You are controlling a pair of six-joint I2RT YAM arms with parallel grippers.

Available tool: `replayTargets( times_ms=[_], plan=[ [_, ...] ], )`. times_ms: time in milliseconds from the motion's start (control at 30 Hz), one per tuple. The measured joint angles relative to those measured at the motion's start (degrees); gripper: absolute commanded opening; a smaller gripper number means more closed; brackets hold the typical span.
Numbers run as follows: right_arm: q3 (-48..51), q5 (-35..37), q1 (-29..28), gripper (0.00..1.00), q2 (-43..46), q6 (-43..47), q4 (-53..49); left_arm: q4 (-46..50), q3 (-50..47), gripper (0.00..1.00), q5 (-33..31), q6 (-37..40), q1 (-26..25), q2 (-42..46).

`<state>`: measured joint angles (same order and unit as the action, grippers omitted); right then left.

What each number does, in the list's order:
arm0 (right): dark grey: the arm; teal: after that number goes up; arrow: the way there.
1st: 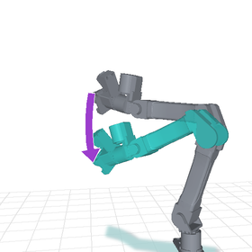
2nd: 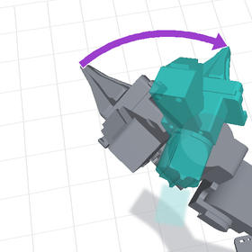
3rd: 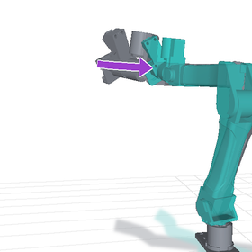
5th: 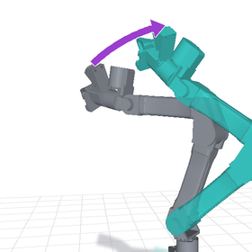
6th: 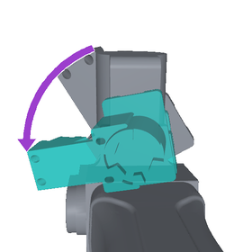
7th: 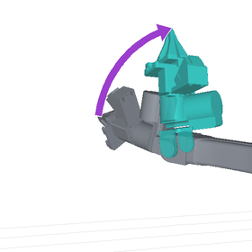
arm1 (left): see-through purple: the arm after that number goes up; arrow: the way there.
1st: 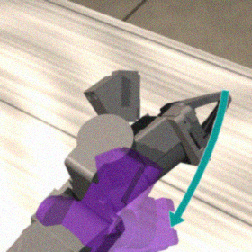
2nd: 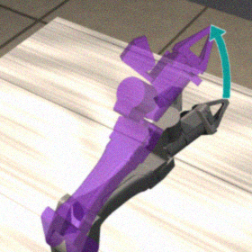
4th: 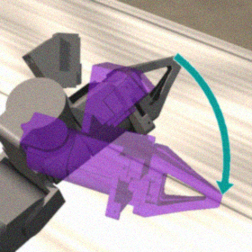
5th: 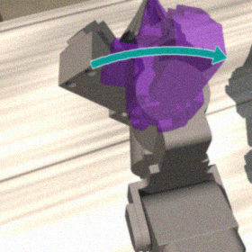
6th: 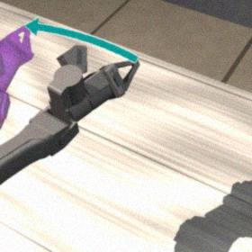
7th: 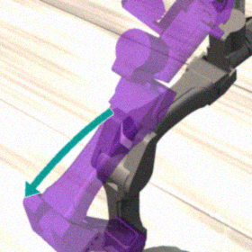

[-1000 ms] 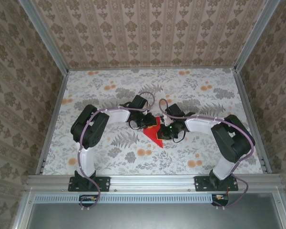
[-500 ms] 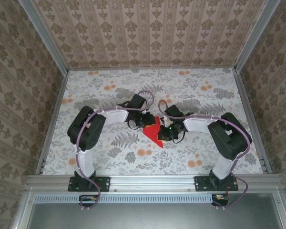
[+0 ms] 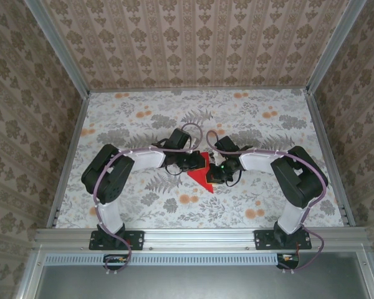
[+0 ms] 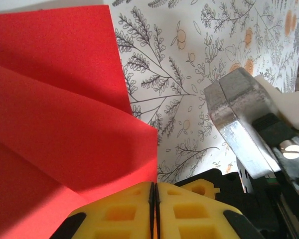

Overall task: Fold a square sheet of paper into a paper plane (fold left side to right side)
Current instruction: Fourth fold the wing at the center of the table.

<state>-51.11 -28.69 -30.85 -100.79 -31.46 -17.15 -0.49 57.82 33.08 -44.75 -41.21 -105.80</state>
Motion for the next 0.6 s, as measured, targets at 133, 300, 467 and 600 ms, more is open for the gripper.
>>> replayTargets(
  times_ms=[133,300,467,600],
  plan=[
    [-0.5,0.0,0.0,0.0,-0.2,0.2,-0.7,-0.2,0.0,0.1,0.2,0.0,0.0,-1.9],
    [-0.7,0.0,0.0,0.0,-0.4,0.3,-1.1,-0.2,0.0,0.08,0.2,0.0,0.0,-3.4],
    [-1.2,0.2,-0.1,0.0,-0.6,1.1,-1.8,-0.4,0.0,0.05,0.2,0.0,0.0,-4.2],
    [-1.6,0.2,-0.1,0.0,-0.9,1.7,-2.4,-0.3,0.0,0.04,-0.3,0.4,0.3,-4.4]
  ],
)
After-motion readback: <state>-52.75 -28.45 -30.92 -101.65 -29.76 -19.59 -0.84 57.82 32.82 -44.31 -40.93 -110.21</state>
